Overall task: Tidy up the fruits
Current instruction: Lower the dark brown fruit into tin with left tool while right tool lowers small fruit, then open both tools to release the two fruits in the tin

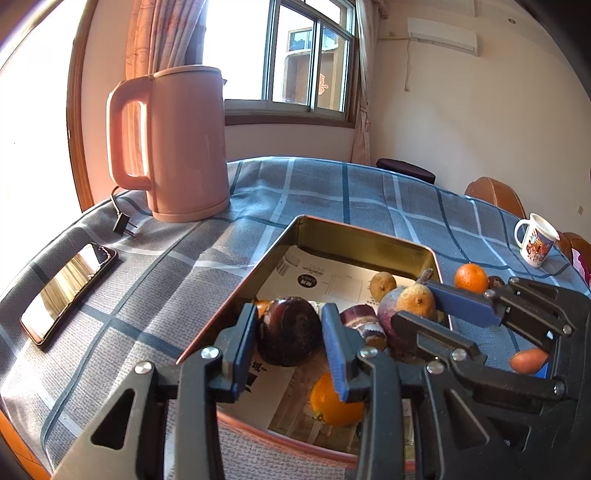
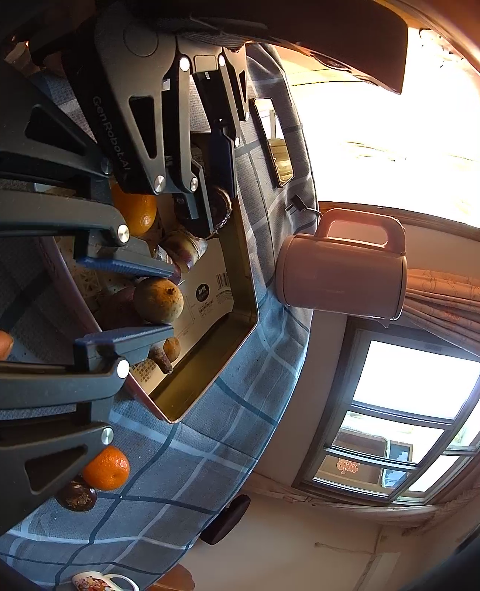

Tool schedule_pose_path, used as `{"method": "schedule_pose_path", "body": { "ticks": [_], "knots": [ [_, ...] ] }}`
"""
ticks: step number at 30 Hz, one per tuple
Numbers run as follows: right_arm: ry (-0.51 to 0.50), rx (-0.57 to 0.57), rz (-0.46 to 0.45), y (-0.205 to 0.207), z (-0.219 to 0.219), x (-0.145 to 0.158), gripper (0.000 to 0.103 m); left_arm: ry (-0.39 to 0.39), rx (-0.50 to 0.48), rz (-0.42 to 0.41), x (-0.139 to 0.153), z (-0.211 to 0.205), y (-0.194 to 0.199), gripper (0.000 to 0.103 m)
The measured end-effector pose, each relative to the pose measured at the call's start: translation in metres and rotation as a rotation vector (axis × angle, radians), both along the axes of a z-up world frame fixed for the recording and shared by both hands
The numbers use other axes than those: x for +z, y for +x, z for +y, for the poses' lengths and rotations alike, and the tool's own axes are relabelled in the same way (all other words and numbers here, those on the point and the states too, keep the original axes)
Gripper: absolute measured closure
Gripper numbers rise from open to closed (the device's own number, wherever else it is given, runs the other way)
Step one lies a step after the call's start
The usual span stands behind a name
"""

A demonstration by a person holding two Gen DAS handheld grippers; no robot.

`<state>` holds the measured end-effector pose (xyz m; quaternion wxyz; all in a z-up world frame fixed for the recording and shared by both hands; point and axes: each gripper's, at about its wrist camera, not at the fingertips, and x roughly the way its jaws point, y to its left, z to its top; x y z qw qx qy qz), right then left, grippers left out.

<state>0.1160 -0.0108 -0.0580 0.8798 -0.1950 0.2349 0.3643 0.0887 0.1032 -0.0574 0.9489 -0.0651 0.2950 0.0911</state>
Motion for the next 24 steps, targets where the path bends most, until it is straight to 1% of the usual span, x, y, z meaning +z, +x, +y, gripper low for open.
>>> {"method": "schedule_pose_path", "body": {
  "ticks": [4,11,12,13,15,17,18,19,20,21,22,24],
  "knots": [
    [-0.003,0.003,-0.001,-0.001,0.0,0.0,0.075,0.004,-0.002,0.001,-0.001,0.0,0.0,0.068],
    [-0.009,0.005,-0.003,-0.001,0.001,-0.001,0.075,0.008,0.002,0.004,-0.002,0.001,0.0,0.068],
    [-0.01,0.007,-0.002,-0.002,0.002,-0.001,0.075,0.007,0.007,0.002,-0.002,0.001,0.0,0.067],
    [-0.011,0.008,-0.002,-0.002,0.002,-0.001,0.075,0.008,0.013,-0.001,-0.001,0.002,-0.001,0.064],
    [-0.01,0.008,0.0,-0.001,0.002,-0.001,0.072,0.002,0.02,-0.005,0.0,0.004,-0.002,0.062],
    [-0.009,-0.004,-0.004,0.0,0.001,-0.001,0.064,0.001,0.03,-0.009,0.001,0.006,-0.004,0.059],
    [-0.008,-0.014,-0.006,0.0,0.0,-0.001,0.06,0.0,0.037,-0.014,0.002,0.007,-0.005,0.054],
    [-0.005,-0.026,-0.008,0.001,-0.001,0.0,0.044,-0.011,0.036,-0.025,0.004,0.008,-0.007,0.043],
    [0.001,-0.033,-0.015,0.0,-0.002,0.001,0.031,-0.015,0.043,-0.041,0.006,0.009,-0.01,0.039],
    [0.009,-0.042,-0.026,-0.001,-0.004,0.002,0.029,-0.011,0.049,-0.053,0.009,0.008,-0.012,0.03],
    [0.024,-0.04,-0.039,-0.003,-0.007,0.004,0.029,-0.004,0.051,-0.066,0.012,0.006,-0.014,0.026],
    [0.054,-0.04,-0.06,-0.008,-0.012,0.008,0.029,0.003,0.043,-0.086,0.018,0.002,-0.016,0.026]
  ]
}}
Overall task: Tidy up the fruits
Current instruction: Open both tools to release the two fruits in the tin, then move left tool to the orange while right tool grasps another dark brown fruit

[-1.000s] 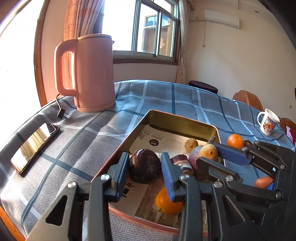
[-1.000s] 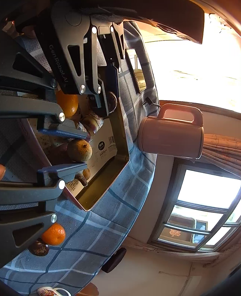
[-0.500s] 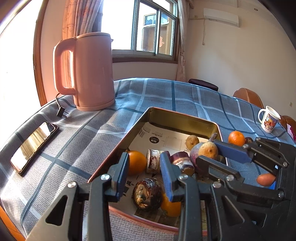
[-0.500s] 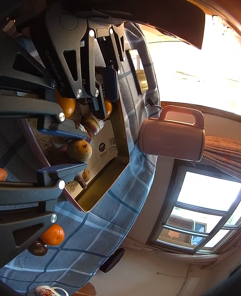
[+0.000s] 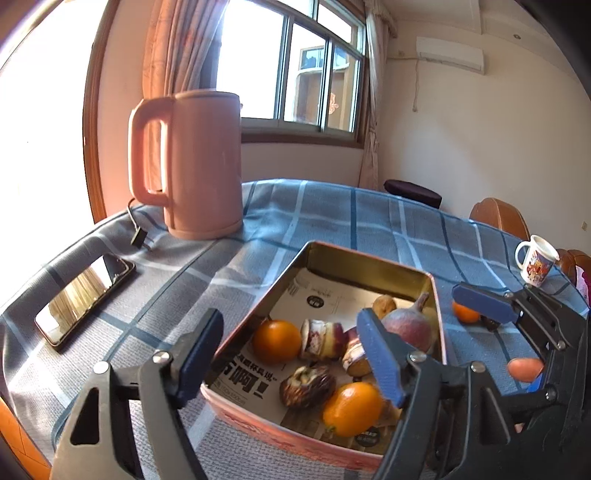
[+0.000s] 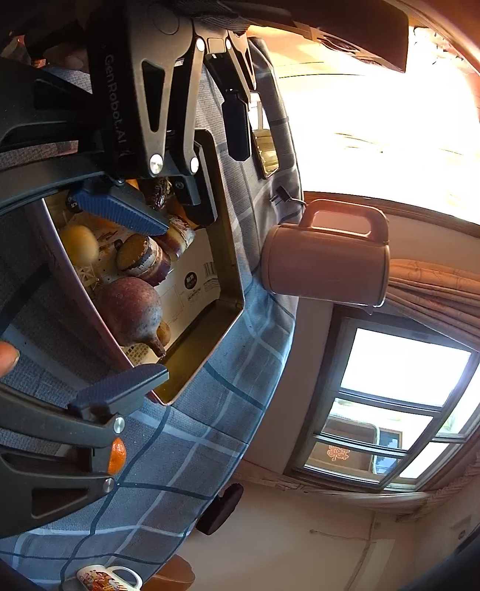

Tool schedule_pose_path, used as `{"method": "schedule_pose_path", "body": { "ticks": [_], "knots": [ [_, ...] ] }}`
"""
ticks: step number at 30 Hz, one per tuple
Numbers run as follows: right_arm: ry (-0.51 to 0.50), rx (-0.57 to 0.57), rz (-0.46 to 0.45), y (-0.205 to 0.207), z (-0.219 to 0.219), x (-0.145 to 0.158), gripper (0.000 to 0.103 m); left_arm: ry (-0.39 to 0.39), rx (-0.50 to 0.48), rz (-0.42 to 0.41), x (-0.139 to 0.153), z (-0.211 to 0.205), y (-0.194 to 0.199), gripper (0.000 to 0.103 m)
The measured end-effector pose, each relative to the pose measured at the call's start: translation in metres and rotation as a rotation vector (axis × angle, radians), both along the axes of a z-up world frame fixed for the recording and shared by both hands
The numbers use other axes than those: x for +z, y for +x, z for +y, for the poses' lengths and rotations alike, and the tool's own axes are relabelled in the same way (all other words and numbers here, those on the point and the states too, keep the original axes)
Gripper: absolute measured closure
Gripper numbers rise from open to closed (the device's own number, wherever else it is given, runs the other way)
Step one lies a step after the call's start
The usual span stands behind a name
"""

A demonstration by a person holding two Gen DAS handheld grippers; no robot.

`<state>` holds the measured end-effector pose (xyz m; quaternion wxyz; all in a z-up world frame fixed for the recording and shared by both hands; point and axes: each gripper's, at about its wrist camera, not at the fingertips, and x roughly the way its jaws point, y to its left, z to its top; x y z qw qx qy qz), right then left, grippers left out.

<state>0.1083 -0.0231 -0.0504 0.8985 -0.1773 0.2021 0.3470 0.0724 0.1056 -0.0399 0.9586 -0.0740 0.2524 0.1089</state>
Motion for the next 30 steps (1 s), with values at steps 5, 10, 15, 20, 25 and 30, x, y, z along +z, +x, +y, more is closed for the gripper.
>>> {"method": "schedule_pose_path", "body": {
  "ticks": [5,10,15,20,25,30],
  "knots": [
    [-0.016,-0.045,-0.023,0.002,-0.02,0.001,0.029,0.016,-0.028,-0.036,0.014,-0.018,-0.003,0.021],
    [-0.013,-0.188,-0.013,0.029,-0.072,0.004,0.03,0.041,-0.067,-0.062,0.024,-0.044,0.002,0.01],
    [-0.029,-0.349,0.049,0.072,-0.124,-0.001,0.03,0.062,-0.119,-0.041,0.023,-0.075,0.021,0.008],
    [-0.06,-0.368,0.127,0.093,-0.136,-0.008,0.039,0.073,-0.158,-0.001,0.017,-0.098,0.042,0.008],
    [-0.059,-0.328,0.23,0.108,-0.138,-0.018,0.044,0.073,-0.174,0.034,0.012,-0.108,0.055,0.008],
    [-0.059,-0.303,0.293,0.117,-0.136,-0.025,0.047,0.094,-0.19,0.049,0.013,-0.117,0.061,0.008]
  ]
}}
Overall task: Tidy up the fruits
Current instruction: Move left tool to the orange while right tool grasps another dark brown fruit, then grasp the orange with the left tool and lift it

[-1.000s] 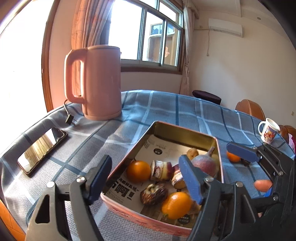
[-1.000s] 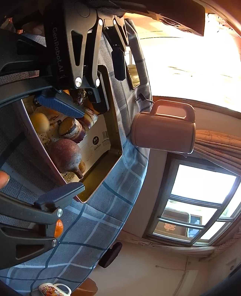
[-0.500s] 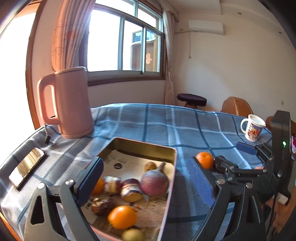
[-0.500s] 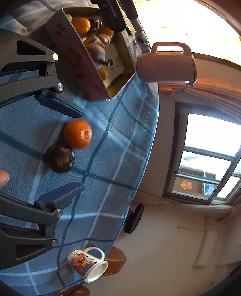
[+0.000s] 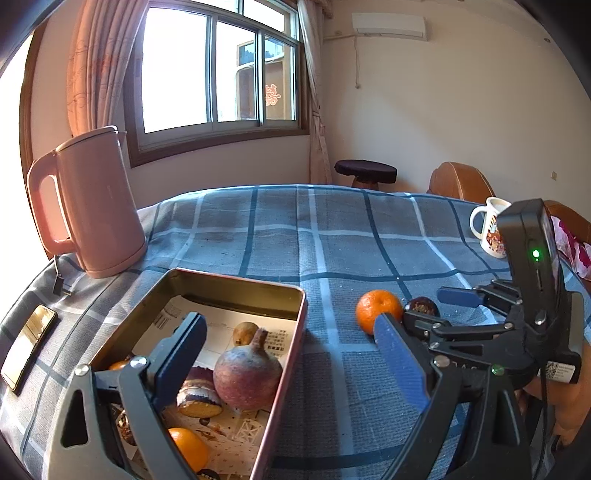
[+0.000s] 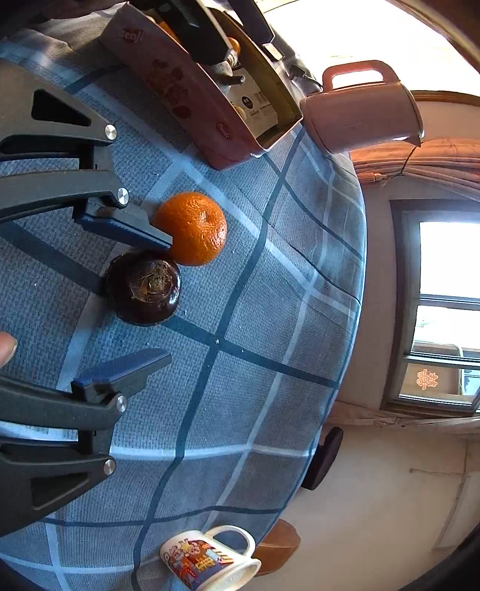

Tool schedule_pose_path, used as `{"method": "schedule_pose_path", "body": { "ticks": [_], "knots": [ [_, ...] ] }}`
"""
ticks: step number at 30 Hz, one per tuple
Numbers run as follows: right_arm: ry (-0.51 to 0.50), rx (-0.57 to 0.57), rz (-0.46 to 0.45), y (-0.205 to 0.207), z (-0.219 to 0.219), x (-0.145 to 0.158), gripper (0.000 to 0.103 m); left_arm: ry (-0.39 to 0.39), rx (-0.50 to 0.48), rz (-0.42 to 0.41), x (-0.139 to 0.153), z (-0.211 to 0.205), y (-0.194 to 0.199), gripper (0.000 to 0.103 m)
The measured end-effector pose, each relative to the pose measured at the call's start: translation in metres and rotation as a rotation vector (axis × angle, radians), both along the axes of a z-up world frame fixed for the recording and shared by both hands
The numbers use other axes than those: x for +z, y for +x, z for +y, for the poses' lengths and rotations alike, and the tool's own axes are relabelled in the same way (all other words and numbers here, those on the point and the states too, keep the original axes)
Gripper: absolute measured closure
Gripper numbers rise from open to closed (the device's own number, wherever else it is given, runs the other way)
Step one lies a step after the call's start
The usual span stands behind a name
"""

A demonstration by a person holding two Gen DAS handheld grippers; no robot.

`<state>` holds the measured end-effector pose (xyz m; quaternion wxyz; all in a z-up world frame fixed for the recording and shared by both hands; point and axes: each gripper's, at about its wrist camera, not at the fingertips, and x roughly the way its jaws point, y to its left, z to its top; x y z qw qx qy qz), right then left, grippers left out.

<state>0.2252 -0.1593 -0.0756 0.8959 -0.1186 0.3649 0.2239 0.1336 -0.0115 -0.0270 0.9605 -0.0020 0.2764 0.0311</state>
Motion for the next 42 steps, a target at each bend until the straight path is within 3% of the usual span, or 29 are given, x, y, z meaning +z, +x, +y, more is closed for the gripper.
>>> {"method": "schedule_pose_path", "body": {
  "ticks": [4,13,24,29,38,42],
  "knots": [
    [0.044,0.003,0.057,0.007,-0.005,-0.004,0.06,0.012,-0.024,0.015,0.001,-0.008,0.005,0.008],
    [0.053,0.0,0.064,0.006,-0.008,-0.004,0.06,0.034,-0.055,0.046,-0.001,-0.027,0.019,0.008],
    [0.058,-0.194,-0.041,0.004,-0.038,0.007,0.06,0.063,-0.12,0.147,-0.02,-0.059,0.058,0.011],
    [0.076,-0.24,-0.041,0.008,-0.057,0.009,0.06,0.051,-0.131,0.211,-0.034,-0.063,0.079,0.029],
    [0.083,-0.215,-0.031,0.009,-0.058,0.009,0.06,0.055,-0.143,0.25,-0.045,-0.068,0.099,0.035],
    [0.085,-0.211,-0.027,0.009,-0.058,0.008,0.06,0.067,-0.156,0.233,-0.043,-0.072,0.095,0.049]
  ]
}}
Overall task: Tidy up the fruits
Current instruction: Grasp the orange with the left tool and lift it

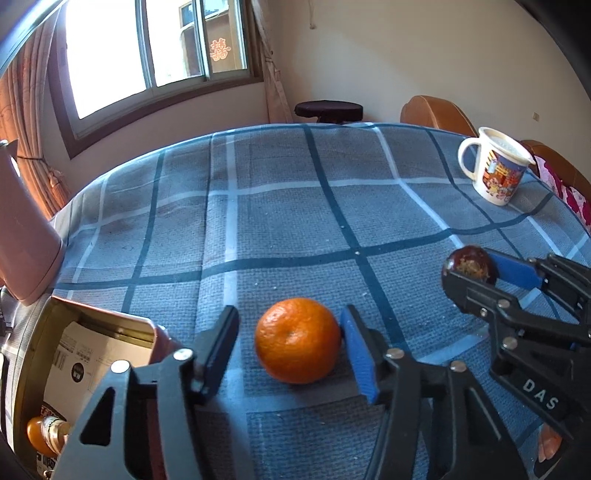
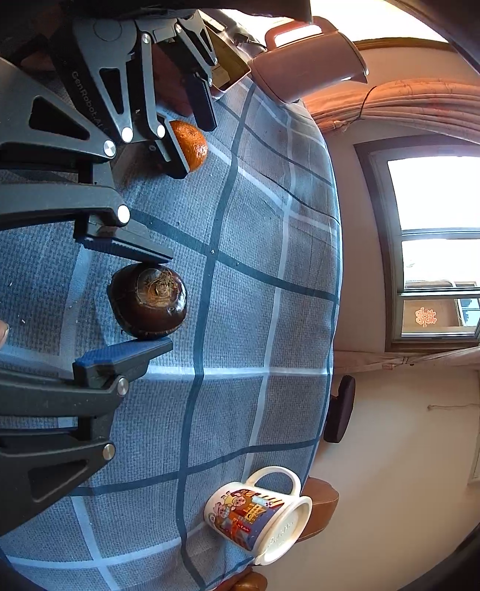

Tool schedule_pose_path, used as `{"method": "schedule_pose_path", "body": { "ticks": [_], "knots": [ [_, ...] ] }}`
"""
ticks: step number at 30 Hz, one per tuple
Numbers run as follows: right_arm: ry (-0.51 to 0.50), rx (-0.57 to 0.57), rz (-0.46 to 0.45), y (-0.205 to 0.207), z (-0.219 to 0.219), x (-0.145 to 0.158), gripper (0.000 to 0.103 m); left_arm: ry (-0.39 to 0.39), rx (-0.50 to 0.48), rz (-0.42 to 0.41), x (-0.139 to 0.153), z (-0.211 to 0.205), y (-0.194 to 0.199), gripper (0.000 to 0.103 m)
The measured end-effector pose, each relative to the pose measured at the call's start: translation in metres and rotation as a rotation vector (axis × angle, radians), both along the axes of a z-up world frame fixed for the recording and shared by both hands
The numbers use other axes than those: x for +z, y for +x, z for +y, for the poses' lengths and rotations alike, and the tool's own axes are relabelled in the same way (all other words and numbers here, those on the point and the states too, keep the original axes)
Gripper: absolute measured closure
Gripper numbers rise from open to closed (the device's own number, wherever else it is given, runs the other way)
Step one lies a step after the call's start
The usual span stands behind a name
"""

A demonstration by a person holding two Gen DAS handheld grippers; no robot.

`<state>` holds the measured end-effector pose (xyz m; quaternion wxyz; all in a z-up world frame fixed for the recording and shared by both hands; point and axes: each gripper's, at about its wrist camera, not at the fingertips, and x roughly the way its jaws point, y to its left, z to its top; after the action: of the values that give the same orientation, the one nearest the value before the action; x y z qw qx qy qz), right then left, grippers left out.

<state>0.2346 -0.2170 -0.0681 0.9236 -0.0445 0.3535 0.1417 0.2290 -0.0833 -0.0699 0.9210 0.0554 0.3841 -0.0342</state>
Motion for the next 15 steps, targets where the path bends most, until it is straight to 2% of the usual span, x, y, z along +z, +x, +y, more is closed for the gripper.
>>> {"method": "schedule_pose_path", "body": {
  "ticks": [4,5,6,9,10,15],
  "knots": [
    [-0.014,0.001,-0.011,-0.002,0.002,0.001,0.06,0.044,-0.038,0.01,-0.002,-0.013,0.001,0.048],
    [-0.015,0.0,-0.012,-0.002,0.002,0.001,0.06,0.037,-0.043,0.027,-0.004,-0.012,0.003,0.045],
    [-0.015,0.0,-0.011,-0.002,0.002,0.001,0.06,0.024,-0.046,0.047,-0.006,-0.011,0.006,0.039],
    [-0.017,0.0,-0.006,-0.001,0.003,0.0,0.06,-0.056,-0.036,0.1,-0.011,-0.001,0.013,0.045],
    [-0.017,0.0,-0.007,-0.001,0.003,0.0,0.06,-0.065,-0.038,0.105,-0.012,0.0,0.013,0.054],
    [-0.006,0.003,-0.014,-0.002,0.001,0.001,0.06,-0.076,-0.039,0.093,-0.012,0.0,0.01,0.054]
  ]
}}
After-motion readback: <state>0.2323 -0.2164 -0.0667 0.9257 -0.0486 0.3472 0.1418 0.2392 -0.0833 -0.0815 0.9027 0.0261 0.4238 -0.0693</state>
